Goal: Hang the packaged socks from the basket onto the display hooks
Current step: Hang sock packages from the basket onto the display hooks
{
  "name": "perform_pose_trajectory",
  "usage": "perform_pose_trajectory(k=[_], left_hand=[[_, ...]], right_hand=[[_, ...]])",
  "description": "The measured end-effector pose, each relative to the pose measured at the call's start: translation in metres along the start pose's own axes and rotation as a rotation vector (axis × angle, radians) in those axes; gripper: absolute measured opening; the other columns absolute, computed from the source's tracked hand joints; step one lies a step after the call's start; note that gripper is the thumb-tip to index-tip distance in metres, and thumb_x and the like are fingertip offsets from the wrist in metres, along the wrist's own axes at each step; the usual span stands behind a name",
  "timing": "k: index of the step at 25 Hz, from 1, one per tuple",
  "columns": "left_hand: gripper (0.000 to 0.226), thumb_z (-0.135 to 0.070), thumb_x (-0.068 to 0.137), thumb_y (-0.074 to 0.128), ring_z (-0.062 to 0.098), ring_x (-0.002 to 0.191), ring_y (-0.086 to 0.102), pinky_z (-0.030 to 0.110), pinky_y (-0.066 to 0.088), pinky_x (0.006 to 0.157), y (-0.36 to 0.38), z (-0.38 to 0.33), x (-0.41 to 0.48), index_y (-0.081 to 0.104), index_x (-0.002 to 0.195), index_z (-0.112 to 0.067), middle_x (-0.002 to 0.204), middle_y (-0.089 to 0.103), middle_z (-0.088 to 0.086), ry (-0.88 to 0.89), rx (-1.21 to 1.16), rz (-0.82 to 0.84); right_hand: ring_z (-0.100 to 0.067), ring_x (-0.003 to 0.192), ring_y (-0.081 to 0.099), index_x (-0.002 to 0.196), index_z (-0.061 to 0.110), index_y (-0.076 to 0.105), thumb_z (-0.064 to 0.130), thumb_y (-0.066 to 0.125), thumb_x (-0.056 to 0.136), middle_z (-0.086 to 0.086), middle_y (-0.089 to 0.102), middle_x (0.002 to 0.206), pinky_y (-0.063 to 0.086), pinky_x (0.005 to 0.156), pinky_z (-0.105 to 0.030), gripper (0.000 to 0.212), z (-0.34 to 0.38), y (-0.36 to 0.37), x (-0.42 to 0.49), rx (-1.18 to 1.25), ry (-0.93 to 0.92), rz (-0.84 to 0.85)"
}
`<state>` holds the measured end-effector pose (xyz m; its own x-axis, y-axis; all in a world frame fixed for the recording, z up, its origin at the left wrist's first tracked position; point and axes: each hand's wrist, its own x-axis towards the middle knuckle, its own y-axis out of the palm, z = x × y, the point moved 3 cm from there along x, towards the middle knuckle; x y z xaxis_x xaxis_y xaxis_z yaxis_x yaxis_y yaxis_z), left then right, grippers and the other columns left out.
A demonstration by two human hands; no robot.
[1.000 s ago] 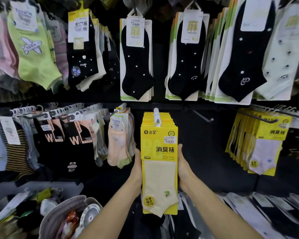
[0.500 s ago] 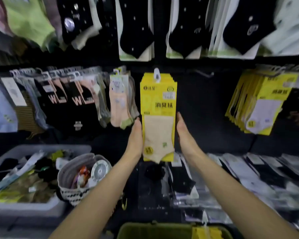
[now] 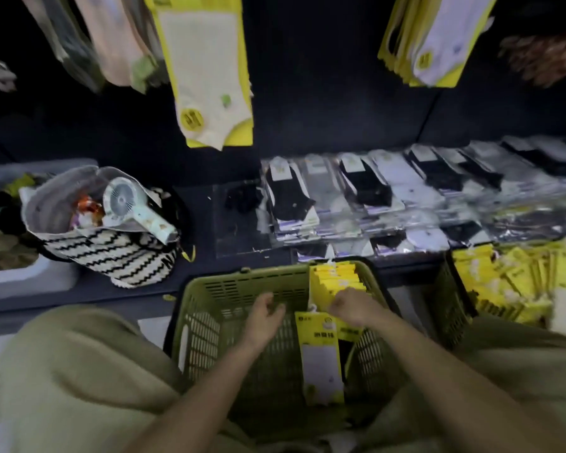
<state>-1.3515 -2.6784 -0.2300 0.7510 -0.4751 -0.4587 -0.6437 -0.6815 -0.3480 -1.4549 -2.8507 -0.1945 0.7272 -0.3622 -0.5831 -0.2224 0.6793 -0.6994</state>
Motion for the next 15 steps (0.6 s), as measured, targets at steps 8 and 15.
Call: perform_pose_trajectory(k=[8,15], left_hand=[[0.062,-0.019,0.088,0.061,0.029,0.131,0.041,0.035,0.038,0.103,0.068,0.049,0.027,0.033,0.142,-0.006,0.146,0.039,0.014,-0.144,0.320,0.083],[0.045,-0.011,0.086,0.062,0.024,0.111,0.056,0.033,0.048,0.088,0.097,0.040,0.044,0.048,0.129,-0.014,0.126,0.057,0.010,-0.135,0.381,0.137]], right_hand=[[-0.022,0.092,0.062,0.100,0.010,0.064,0.034,0.058,0.088,-0.007,0.065,0.097,0.046,0.073,-0.029,0.028,-0.064,0.090,-0.003,0.266,0.278,0.004],[-0.027,0.107,0.060,0.107,0.007,0.066,0.014,0.070,0.080,-0.014,0.066,0.113,0.049,0.093,-0.041,0.028,-0.086,0.085,0.014,0.636,0.332,-0.075]])
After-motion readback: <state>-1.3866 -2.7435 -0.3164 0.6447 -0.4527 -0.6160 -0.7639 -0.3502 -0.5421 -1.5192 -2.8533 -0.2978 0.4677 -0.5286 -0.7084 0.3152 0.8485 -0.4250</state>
